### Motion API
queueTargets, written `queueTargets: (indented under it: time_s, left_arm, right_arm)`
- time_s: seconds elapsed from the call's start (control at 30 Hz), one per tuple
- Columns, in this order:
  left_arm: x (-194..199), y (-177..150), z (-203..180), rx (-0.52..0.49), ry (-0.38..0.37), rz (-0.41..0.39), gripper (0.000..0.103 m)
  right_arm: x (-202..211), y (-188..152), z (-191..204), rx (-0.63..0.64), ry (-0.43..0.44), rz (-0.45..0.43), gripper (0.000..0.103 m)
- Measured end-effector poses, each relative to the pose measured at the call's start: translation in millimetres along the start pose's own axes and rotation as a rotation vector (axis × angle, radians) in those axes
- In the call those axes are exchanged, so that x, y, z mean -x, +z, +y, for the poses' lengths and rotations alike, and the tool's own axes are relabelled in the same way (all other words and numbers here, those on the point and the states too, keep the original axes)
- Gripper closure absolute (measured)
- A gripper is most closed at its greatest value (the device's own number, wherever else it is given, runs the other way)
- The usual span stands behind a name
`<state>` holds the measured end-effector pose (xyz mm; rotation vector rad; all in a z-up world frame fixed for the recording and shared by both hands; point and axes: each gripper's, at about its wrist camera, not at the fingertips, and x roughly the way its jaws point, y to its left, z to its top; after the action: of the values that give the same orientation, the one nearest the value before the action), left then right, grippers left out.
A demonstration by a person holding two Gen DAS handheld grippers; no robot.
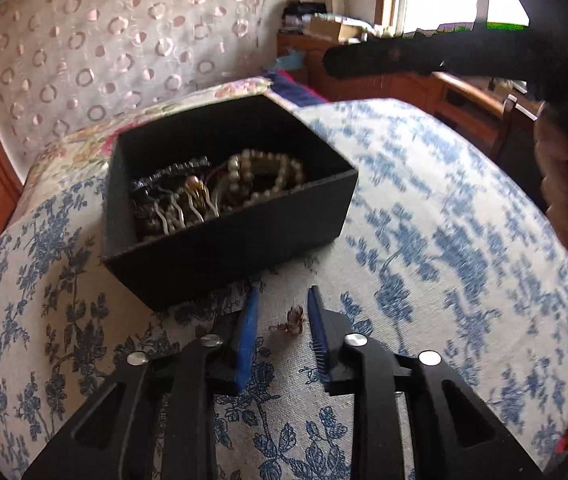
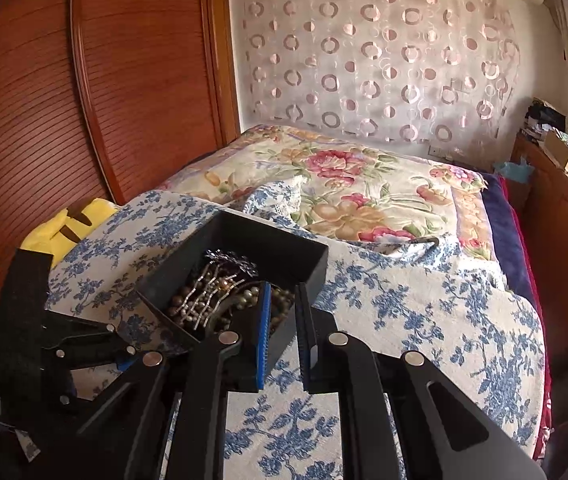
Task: Organize jewelry
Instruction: 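Carry the chain and flower pendant into the black box while both tools release them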
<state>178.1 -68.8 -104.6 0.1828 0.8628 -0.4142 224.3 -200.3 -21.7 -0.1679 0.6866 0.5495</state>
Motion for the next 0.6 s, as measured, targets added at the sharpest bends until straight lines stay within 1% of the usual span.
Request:
queueTargets:
  time_s: [0.03, 0.1, 0.23, 0.33, 0.4, 0.43, 0.5, 0.6]
  left_arm:
    - [-0.2, -0.3, -0.3, -0.007, 0.004, -0.002, 0.096]
    - [1.5, -1.5, 1.3, -0.003, -0.009, 0.001, 0.097]
    - [19.6, 3.7, 11.6, 0.031, -0.016, -0.048, 0.097]
    - [34.4, 15.8, 21.7, 0.055, 0.001, -0.097, 0.097]
    - [36.4, 22.2, 27.2, 0.075, -0.021, -0.095, 0.097]
    - [37.0, 25.1, 28.9, 0.081, -0.017, -0.098, 0.097]
    - [44.2, 29.4, 28.0, 0.080, -0.006, -0.123, 0.097]
    - [57.3, 33.8, 28.1, 0.090, -0.024, -0.148, 0.097]
  right_arm:
    - [0.7, -2.0, -1.3, -0.003, 0.000, 0.000, 0.089]
    - [2.1, -4.7, -2.2, -0.004, 0.001, -0.001, 0.089]
    - [3.4, -6.8, -2.9, -0.004, 0.001, -0.004, 0.089]
    - [5.8, -10.9, -2.0, -0.005, 0.004, -0.011, 0.089]
    - [6.6, -13.8, -1.2, -0.010, 0.009, -0.013, 0.089]
    - [7.2, -15.4, -0.4, -0.013, 0.011, -0.014, 0.089]
    - [8.0, -19.1, 1.1, -0.016, 0.016, -0.013, 0.089]
    - [6.7, -24.0, 4.8, -0.013, 0.021, -0.006, 0.089]
